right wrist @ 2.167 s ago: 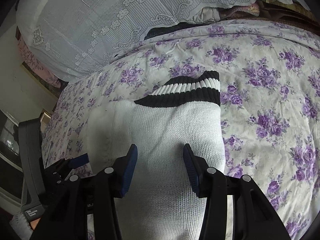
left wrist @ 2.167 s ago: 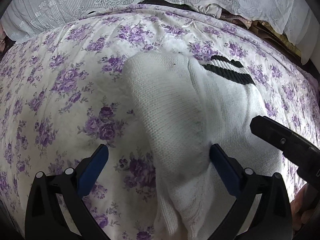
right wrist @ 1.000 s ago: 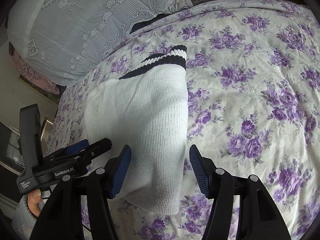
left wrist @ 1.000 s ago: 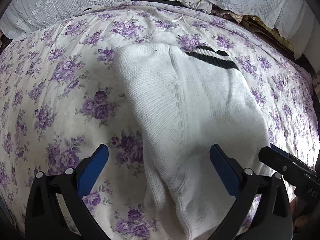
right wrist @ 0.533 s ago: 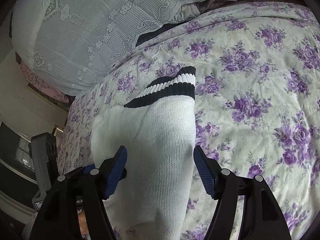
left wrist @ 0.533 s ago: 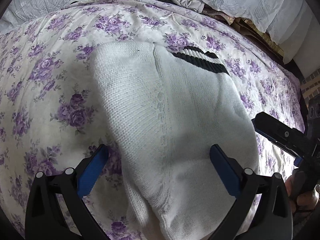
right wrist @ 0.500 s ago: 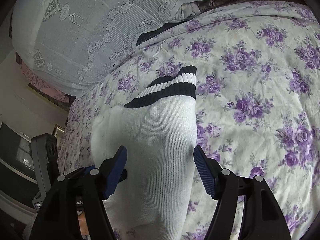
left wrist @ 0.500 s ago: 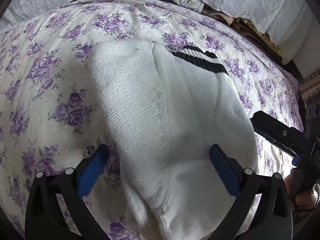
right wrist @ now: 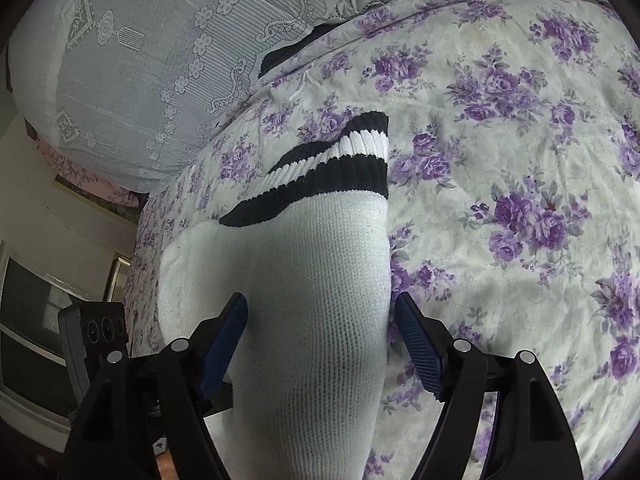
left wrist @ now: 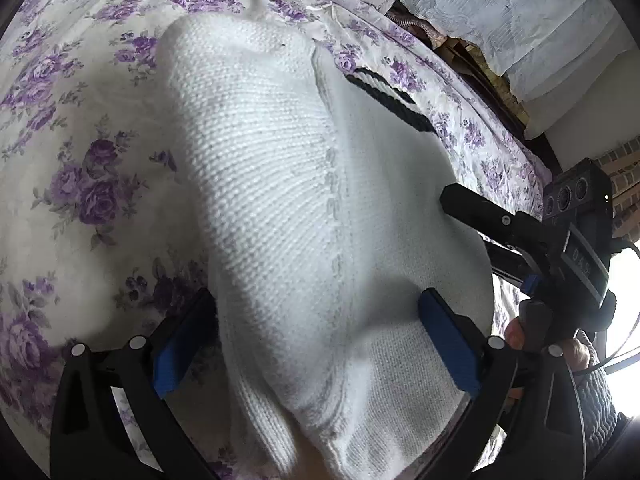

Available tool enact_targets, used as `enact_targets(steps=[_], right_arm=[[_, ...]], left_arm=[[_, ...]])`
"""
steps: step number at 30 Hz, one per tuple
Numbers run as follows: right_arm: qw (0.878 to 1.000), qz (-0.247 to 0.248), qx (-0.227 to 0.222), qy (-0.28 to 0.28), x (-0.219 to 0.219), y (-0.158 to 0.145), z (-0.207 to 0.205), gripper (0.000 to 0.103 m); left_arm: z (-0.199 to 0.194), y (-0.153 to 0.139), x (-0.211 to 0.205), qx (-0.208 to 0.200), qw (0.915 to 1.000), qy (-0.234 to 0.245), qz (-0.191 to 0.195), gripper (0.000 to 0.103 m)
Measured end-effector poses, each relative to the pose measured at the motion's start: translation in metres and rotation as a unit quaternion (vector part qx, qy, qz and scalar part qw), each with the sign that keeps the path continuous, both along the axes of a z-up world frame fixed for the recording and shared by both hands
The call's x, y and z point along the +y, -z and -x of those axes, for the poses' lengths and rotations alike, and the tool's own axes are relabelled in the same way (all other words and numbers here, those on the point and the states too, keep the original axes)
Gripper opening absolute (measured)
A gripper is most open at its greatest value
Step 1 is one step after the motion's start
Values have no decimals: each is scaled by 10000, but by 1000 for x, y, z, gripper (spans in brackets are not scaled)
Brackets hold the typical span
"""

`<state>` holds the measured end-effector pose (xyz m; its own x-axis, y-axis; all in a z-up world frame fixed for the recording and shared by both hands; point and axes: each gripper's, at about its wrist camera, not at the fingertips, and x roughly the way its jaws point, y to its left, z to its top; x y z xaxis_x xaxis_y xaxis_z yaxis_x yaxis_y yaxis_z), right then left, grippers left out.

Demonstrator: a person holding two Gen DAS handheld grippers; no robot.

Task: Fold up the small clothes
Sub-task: 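Close both grippers on the folded white sweater bundle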

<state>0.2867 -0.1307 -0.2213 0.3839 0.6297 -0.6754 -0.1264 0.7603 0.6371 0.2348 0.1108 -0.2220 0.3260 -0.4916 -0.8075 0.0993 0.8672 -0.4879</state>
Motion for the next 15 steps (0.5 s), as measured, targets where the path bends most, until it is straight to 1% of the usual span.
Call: enact_targets(steps=[5, 9, 11, 12, 13, 14, 15], right_arm=[[9999, -135, -17, -27, 3, 9, -6, 77], [9997, -221, -58, -83, 4, 12, -9, 79], [9996, -205, -103, -152, 8, 12, -11, 79], [9995, -195, -147, -210, 11, 12, -12, 72], [9993, -204, -173, -264, 14, 12, -13, 67], [9992, -213, -220, -268, 15, 11, -12, 65], [9990, -217, -287, -274, 15, 10, -11, 59]], left_arm=[[-8, 3, -3, -205, 9998, -18, 15, 99], [-11, 3, -5, -304, 9995, 66, 58, 99], [-11, 2, -5, -385, 9992, 82, 93, 94], [-10, 2, -5, -441, 9989, 64, 116, 88], [-10, 1, -4, -487, 9987, 43, 135, 80], [-9, 1, -2, -520, 9985, 3, 156, 77], [-9, 0, -1, -539, 9984, -35, 186, 71]])
